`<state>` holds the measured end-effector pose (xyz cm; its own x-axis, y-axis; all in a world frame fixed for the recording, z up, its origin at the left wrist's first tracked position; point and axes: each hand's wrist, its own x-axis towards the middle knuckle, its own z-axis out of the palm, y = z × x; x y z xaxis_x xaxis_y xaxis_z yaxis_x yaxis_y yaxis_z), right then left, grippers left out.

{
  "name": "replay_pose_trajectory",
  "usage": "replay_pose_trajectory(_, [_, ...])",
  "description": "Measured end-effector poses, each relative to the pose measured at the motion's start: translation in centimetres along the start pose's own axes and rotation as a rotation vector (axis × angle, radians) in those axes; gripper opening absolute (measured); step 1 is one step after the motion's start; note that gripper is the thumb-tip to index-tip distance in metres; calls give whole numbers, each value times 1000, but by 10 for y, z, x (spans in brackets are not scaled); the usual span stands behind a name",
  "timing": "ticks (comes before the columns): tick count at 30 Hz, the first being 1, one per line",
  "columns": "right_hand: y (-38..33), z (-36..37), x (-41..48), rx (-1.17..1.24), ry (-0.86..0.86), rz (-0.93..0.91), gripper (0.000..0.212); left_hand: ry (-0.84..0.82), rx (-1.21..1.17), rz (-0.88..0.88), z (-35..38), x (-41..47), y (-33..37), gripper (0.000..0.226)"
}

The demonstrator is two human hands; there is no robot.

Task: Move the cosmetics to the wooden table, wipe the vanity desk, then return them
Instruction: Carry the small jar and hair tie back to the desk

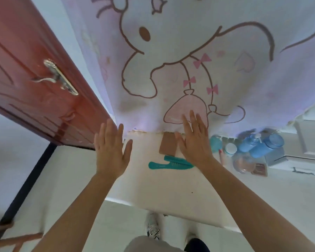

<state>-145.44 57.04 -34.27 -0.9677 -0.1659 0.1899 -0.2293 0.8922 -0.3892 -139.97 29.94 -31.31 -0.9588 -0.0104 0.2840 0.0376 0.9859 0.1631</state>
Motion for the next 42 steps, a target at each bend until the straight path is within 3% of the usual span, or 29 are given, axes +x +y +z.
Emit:
replay_pose_trajectory(7, [-138,-3,2,268,48,-384,63,164,169,-343,-103,-81,-48,62])
replay_pose_trajectory(19, [-484,23,-104,373,-53,-1025,65,508,417,-818,-306,-323,-213,60])
replay_pose_trajectory(29, [-733,81,-253,401,-219,-1299,68,449,528,-1076,-387,-514,-362,59])
replay_pose_trajectory(42, [-891,214,-229,358,-372,-1325,68,251,422,-1222,-362,-543,-553,64])
